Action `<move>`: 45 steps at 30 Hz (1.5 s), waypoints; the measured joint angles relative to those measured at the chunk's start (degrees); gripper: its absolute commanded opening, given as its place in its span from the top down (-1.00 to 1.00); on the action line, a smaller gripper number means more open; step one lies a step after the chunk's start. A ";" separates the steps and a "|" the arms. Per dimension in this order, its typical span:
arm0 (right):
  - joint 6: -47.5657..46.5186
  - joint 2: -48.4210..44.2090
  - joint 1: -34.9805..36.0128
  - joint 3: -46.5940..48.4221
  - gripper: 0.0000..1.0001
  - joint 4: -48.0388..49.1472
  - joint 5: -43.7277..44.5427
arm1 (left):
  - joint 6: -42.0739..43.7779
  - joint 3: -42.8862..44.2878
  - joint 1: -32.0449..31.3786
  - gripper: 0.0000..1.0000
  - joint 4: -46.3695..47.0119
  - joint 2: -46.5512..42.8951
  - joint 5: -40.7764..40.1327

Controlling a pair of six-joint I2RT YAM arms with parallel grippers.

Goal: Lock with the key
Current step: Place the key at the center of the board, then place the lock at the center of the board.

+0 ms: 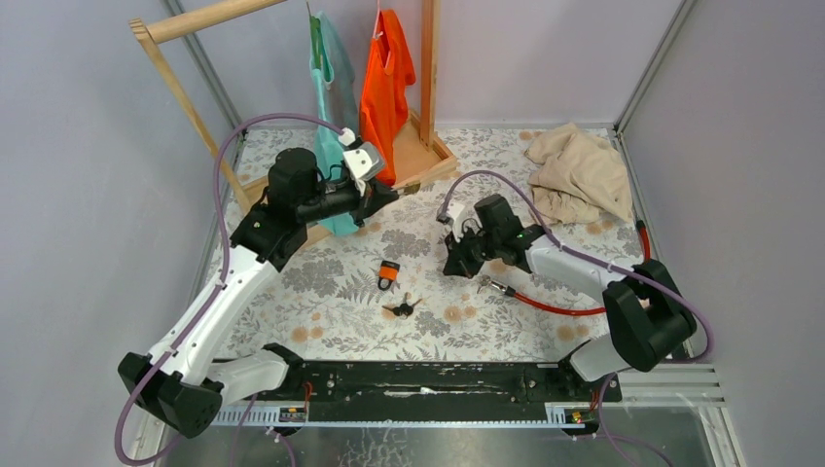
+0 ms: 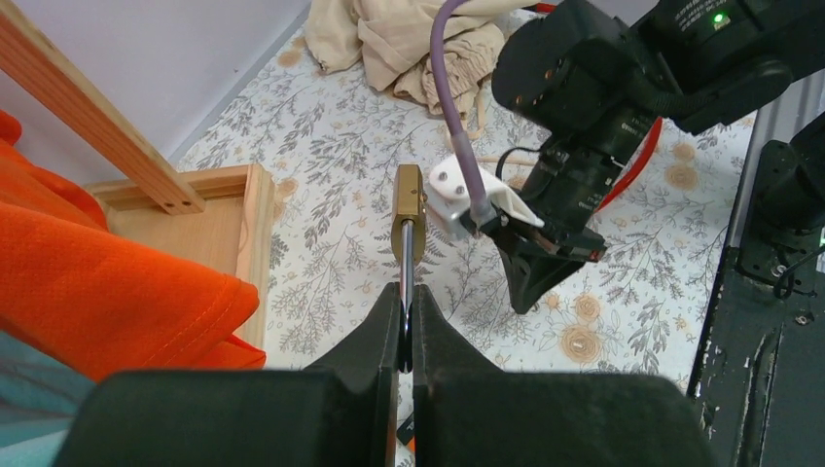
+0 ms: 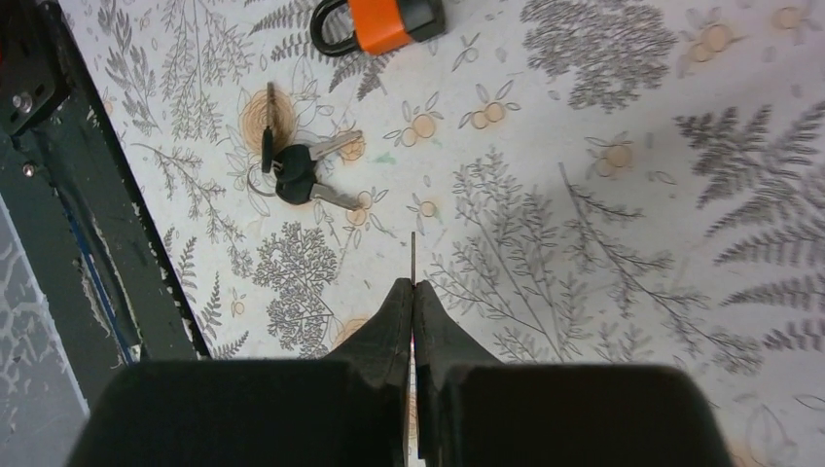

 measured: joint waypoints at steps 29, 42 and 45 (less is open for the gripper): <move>-4.63 -5.86 -1.99 2.45 -0.62 -7.91 7.69 | 6.25 -9.44 -1.40 0.97 -1.25 7.58 5.84; -7.50 -22.49 -9.99 -0.70 -0.77 -14.73 30.05 | 6.32 -9.75 -11.82 0.92 0.70 30.18 4.02; -7.45 -25.38 -11.82 -2.95 -0.78 -14.88 31.41 | 4.00 -7.56 -12.26 0.91 1.44 36.61 4.24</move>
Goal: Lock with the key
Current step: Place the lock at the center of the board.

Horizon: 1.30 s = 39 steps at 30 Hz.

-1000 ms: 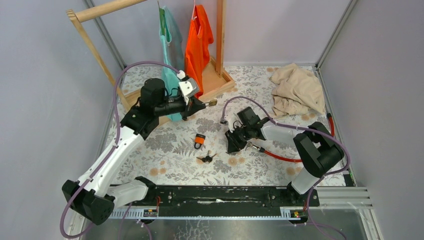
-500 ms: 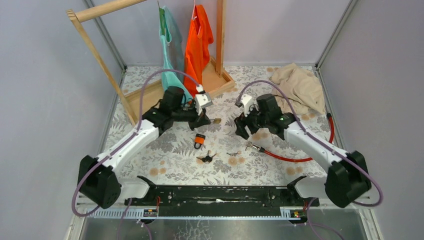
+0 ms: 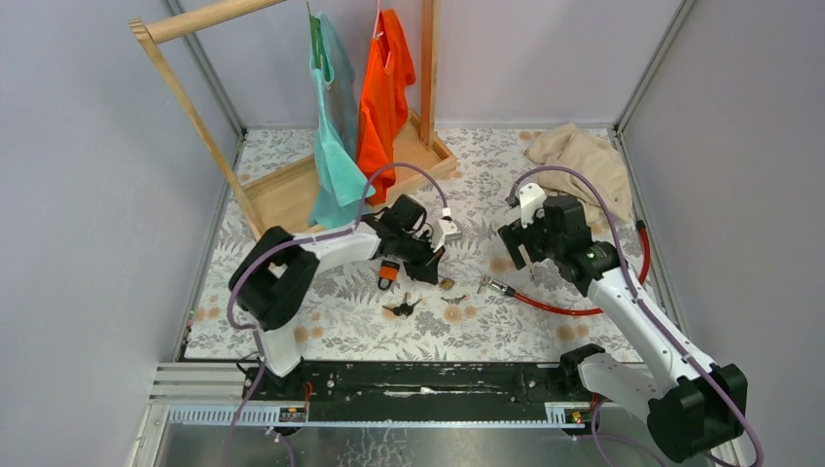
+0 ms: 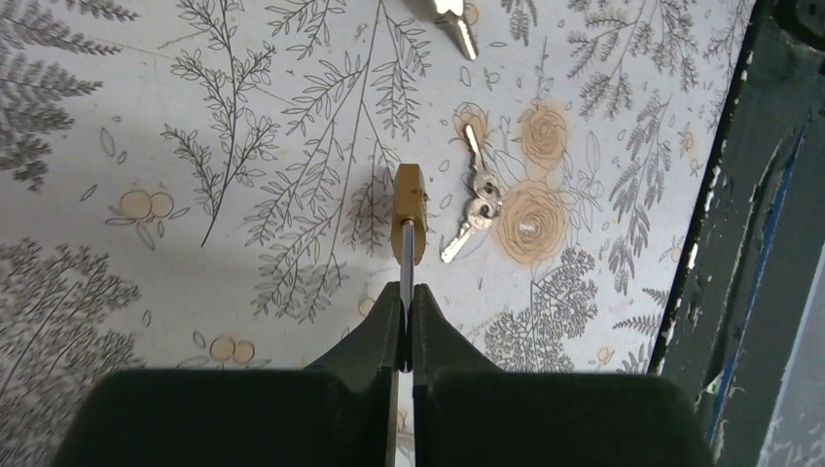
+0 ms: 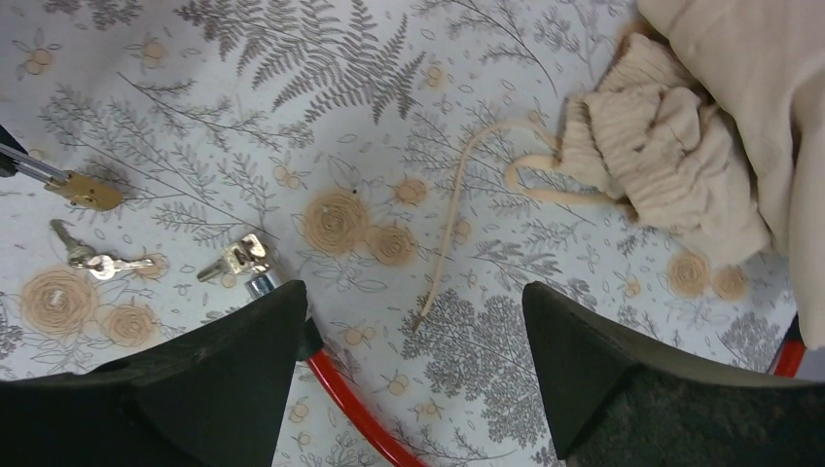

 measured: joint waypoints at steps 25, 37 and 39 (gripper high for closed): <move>-1.05 -3.63 -4.02 -3.82 -0.81 -0.39 -1.03 | -11.26 6.29 5.46 -0.35 4.31 12.26 6.45; -1.01 -2.82 -6.40 -3.82 -0.98 -0.42 5.66 | -9.73 5.35 5.44 -1.00 4.61 3.93 2.71; -1.11 -2.58 -6.80 -3.82 -0.98 -0.42 7.30 | -9.20 4.98 5.14 -1.00 4.81 2.08 2.32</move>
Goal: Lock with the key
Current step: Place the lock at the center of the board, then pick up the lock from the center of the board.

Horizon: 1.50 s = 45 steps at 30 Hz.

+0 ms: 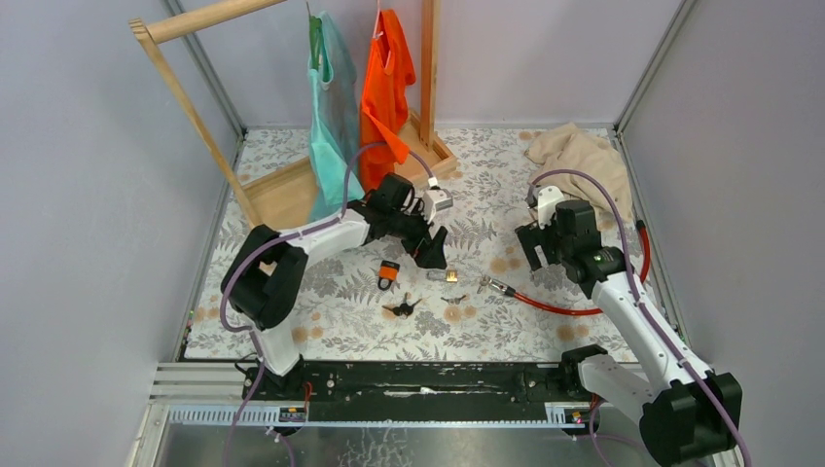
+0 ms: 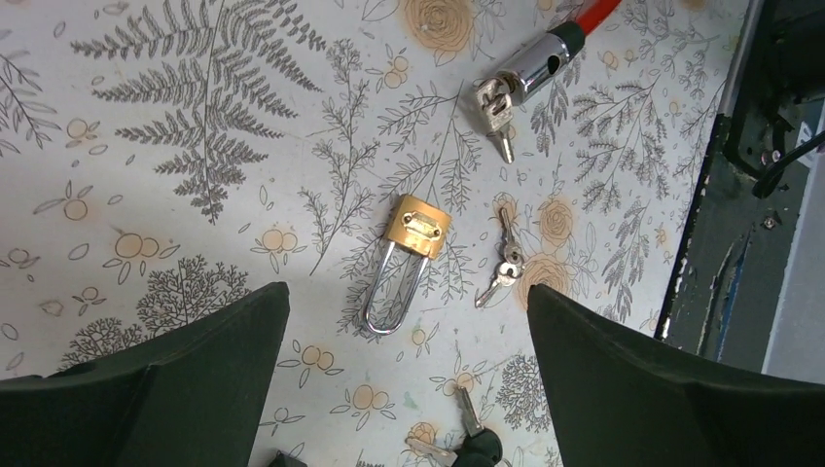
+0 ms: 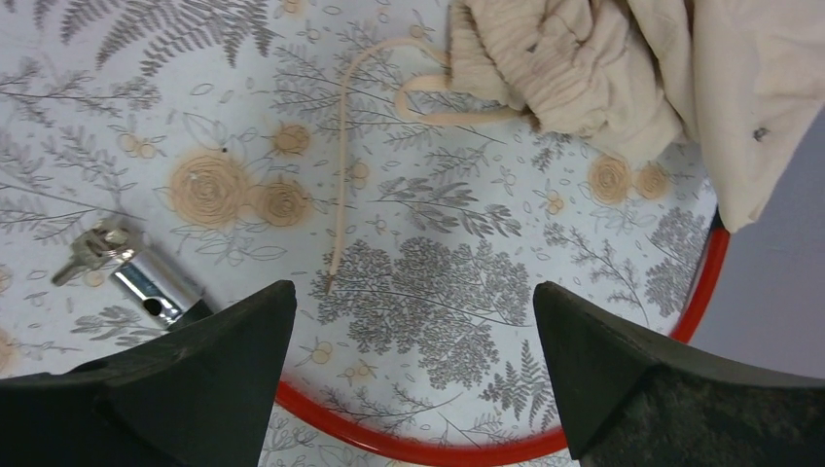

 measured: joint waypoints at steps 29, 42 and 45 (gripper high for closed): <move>-11.15 35.67 -41.29 21.05 -0.68 -4.04 -6.19 | 16.44 -2.60 -14.80 -0.97 0.07 -14.47 -20.22; -16.00 47.36 -48.26 27.52 -0.46 -11.96 -10.64 | 22.10 -1.49 -19.87 -0.63 -2.56 -13.90 -21.35; -16.81 47.58 -49.64 27.52 -0.42 -12.66 -11.43 | 22.62 -0.50 -20.96 -0.60 -3.32 -13.44 -21.40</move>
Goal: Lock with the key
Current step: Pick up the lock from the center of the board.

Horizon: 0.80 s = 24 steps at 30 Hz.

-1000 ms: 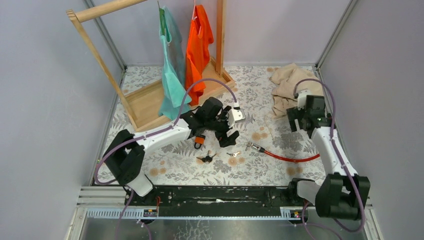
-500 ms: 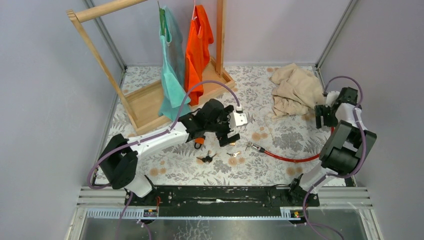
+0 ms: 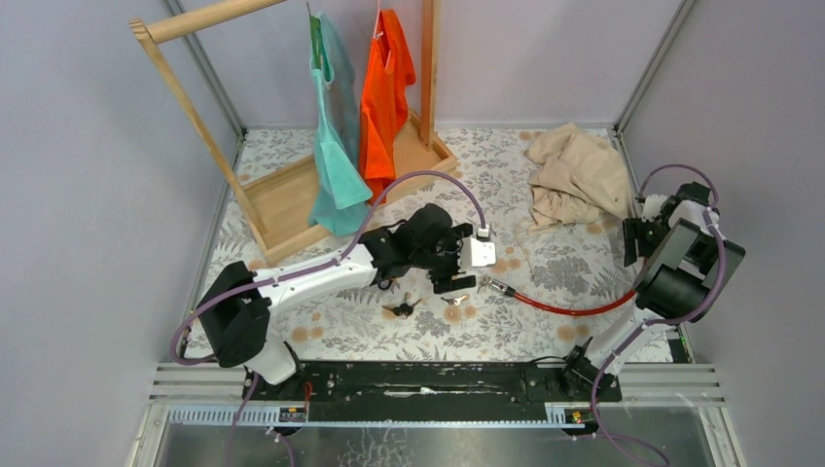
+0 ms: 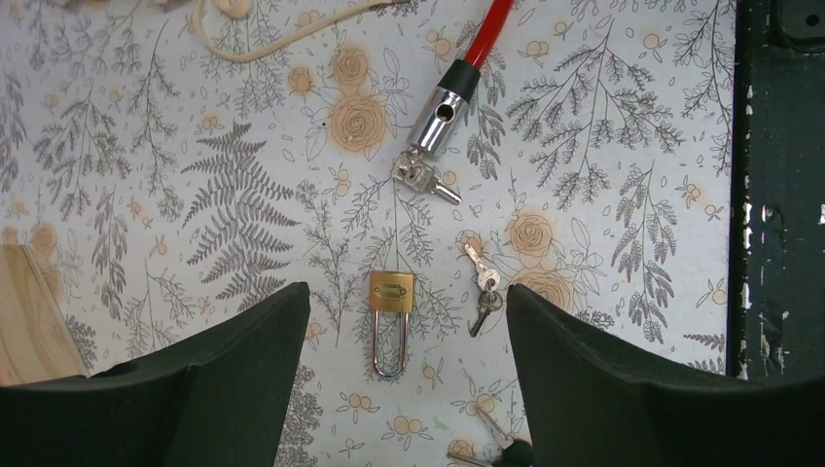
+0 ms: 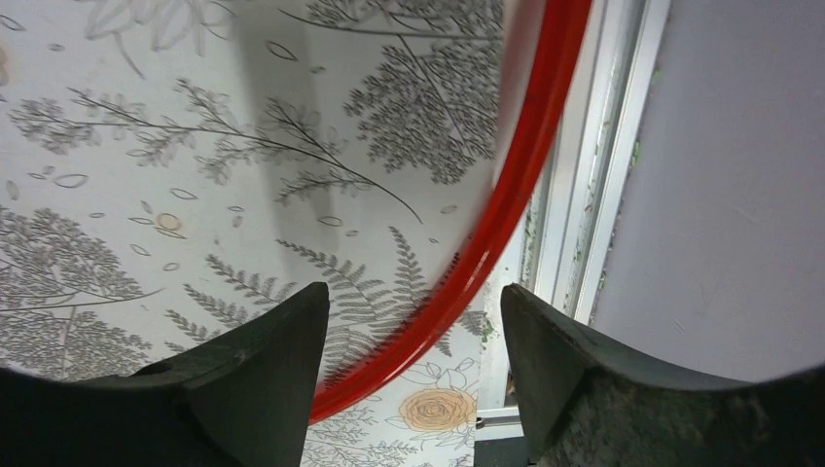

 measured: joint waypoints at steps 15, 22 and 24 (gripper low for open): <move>-1.01 2.03 -3.06 -1.99 -0.03 0.31 -2.19 | 0.83 0.87 -2.71 -0.60 -1.22 1.03 -0.44; 0.46 1.09 -3.19 -3.32 -0.03 2.14 -2.38 | 3.89 0.98 -4.13 -0.63 -0.46 5.27 0.92; 0.94 0.46 -3.19 -4.13 -0.02 3.06 -2.49 | 4.90 2.34 -4.66 -0.63 -0.42 9.16 0.98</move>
